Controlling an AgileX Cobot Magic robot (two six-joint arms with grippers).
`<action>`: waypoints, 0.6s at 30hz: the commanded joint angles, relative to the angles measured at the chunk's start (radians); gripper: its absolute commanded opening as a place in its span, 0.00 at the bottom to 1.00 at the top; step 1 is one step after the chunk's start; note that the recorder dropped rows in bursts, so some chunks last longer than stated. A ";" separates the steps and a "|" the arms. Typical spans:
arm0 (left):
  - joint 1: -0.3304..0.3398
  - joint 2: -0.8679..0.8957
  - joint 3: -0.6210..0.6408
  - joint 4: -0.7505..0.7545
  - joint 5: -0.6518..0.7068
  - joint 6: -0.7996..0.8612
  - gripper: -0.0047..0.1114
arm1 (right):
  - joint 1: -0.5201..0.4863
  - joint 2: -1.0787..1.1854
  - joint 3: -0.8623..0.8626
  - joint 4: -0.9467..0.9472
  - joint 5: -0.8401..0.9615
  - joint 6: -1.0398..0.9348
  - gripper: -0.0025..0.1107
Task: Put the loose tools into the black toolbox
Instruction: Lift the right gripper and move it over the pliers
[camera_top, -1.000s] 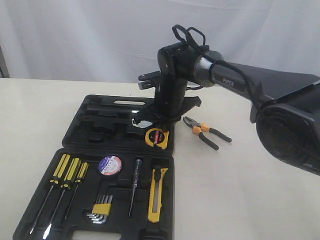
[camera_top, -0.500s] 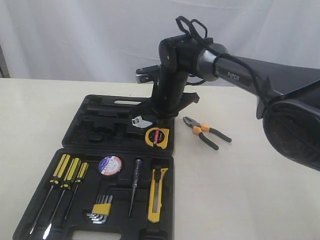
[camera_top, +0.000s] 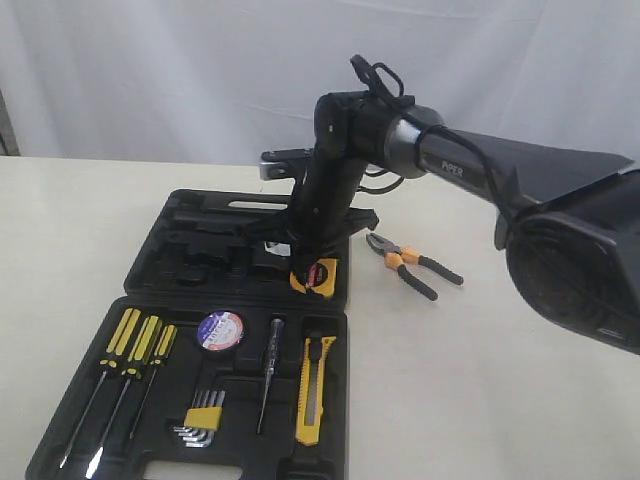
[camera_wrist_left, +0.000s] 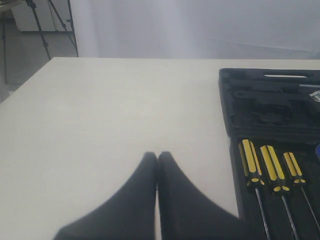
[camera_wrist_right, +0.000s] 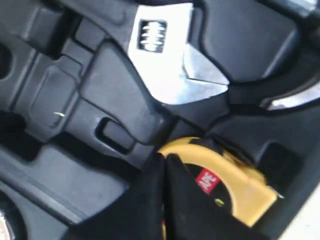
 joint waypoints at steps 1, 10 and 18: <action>-0.005 -0.001 0.003 -0.008 -0.008 -0.004 0.04 | -0.002 0.027 0.021 -0.029 0.025 -0.013 0.02; -0.005 -0.001 0.003 -0.008 -0.008 -0.004 0.04 | -0.035 -0.178 0.021 -0.084 0.010 -0.047 0.02; -0.005 -0.001 0.003 -0.008 -0.008 -0.004 0.04 | -0.264 -0.217 0.021 -0.044 0.116 -0.392 0.02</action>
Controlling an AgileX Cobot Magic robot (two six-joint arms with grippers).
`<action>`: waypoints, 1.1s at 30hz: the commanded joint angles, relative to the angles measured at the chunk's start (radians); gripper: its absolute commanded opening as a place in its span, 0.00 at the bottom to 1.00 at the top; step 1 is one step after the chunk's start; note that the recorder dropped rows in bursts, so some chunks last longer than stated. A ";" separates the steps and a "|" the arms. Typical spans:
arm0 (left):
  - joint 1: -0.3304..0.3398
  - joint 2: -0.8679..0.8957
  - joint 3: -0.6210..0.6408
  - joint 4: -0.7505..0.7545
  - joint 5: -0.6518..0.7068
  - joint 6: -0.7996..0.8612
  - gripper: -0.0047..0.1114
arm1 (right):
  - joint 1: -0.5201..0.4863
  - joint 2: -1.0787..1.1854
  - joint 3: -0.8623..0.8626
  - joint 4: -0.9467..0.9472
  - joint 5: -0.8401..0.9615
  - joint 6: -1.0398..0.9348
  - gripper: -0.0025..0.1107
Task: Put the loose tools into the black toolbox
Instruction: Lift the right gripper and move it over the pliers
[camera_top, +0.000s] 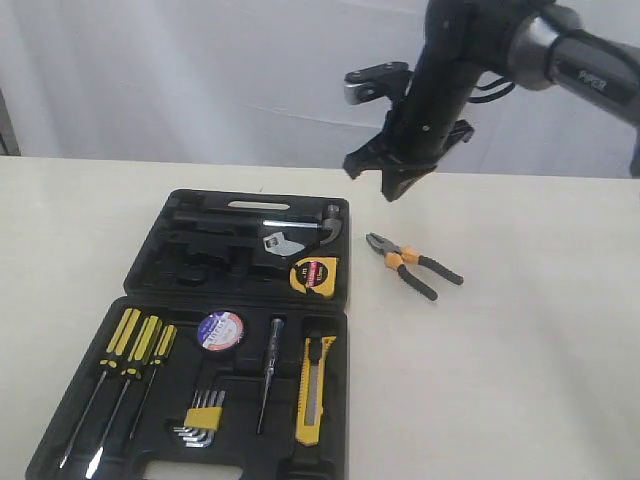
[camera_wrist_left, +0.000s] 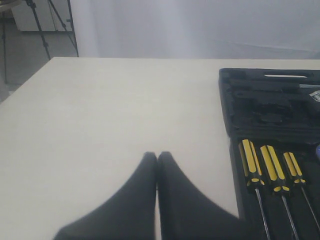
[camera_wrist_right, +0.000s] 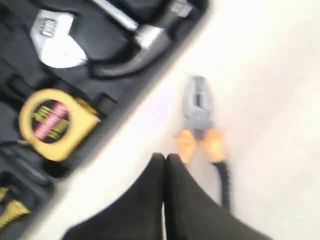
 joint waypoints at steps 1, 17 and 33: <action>-0.005 -0.001 0.003 -0.008 -0.008 -0.004 0.04 | -0.066 -0.009 0.001 0.023 -0.006 -0.063 0.02; -0.005 -0.001 0.003 -0.008 -0.008 -0.004 0.04 | -0.091 -0.092 0.072 0.042 0.025 -0.127 0.02; -0.005 -0.001 0.003 -0.008 -0.008 -0.004 0.04 | -0.085 -0.213 0.311 0.005 0.025 0.253 0.02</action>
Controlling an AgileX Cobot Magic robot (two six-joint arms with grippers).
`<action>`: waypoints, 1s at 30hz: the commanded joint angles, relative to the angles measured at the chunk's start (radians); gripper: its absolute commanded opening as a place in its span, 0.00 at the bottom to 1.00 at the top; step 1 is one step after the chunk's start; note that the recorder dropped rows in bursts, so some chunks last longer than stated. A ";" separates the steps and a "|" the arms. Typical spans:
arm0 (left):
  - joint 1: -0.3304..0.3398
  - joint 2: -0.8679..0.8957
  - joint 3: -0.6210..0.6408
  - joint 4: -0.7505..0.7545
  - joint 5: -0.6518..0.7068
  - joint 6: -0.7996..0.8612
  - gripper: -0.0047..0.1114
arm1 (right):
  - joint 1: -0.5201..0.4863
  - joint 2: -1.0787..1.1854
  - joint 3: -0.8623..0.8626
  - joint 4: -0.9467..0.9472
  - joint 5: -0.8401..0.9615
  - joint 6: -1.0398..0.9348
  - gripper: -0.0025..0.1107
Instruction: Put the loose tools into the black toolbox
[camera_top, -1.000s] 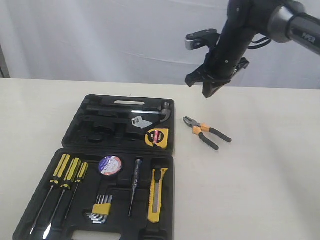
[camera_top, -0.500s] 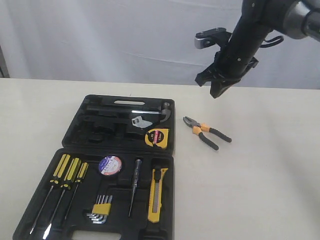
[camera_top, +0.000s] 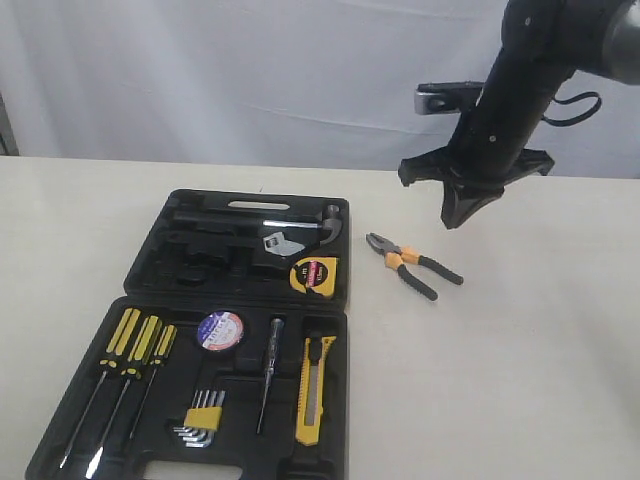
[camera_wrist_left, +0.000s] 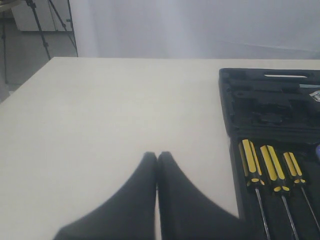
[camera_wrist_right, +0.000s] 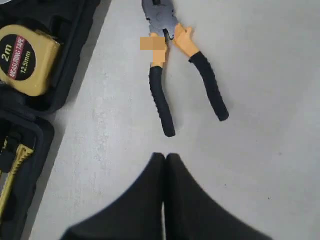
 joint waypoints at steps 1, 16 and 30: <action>-0.005 -0.001 0.003 -0.008 -0.008 -0.004 0.04 | -0.001 -0.035 0.002 -0.022 0.016 0.051 0.02; -0.005 -0.001 0.003 -0.008 -0.008 -0.004 0.04 | -0.001 0.089 0.002 -0.109 -0.115 0.011 0.02; -0.005 -0.001 0.003 -0.008 -0.008 -0.004 0.04 | -0.001 0.213 0.002 -0.143 -0.288 0.013 0.02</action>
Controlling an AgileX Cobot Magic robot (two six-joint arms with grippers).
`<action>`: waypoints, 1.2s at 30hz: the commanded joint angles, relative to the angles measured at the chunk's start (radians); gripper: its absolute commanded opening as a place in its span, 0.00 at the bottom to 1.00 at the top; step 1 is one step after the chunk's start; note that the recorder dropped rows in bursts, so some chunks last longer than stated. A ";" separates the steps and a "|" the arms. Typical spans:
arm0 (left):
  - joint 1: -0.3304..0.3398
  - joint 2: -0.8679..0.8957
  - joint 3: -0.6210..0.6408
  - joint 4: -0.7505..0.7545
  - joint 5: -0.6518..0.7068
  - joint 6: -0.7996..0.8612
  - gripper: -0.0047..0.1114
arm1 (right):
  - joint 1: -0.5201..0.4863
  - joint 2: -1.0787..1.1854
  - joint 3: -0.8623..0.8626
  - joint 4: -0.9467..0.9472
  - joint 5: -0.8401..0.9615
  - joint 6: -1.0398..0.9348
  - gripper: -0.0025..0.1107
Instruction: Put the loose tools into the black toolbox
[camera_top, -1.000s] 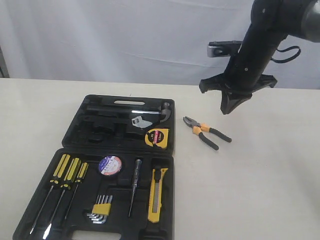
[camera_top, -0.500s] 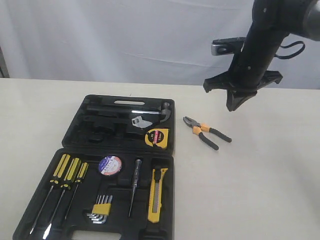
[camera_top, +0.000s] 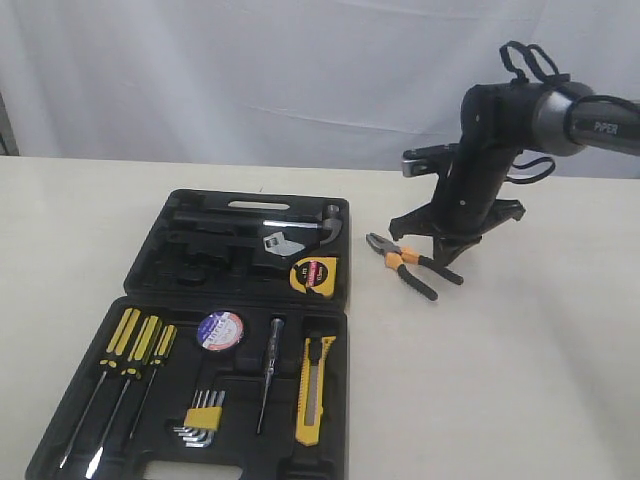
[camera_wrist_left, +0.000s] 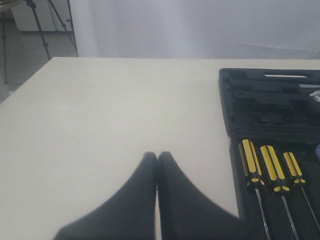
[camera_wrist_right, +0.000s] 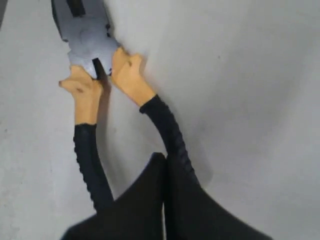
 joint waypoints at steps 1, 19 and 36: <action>-0.005 -0.001 0.003 -0.008 -0.008 -0.004 0.04 | -0.001 -0.003 -0.001 -0.055 -0.082 -0.005 0.02; -0.005 -0.001 0.003 -0.008 -0.008 -0.004 0.04 | -0.001 0.050 -0.001 -0.122 -0.049 0.018 0.02; -0.005 -0.001 0.003 -0.008 -0.008 -0.004 0.04 | 0.001 0.046 -0.006 0.259 0.035 -0.212 0.02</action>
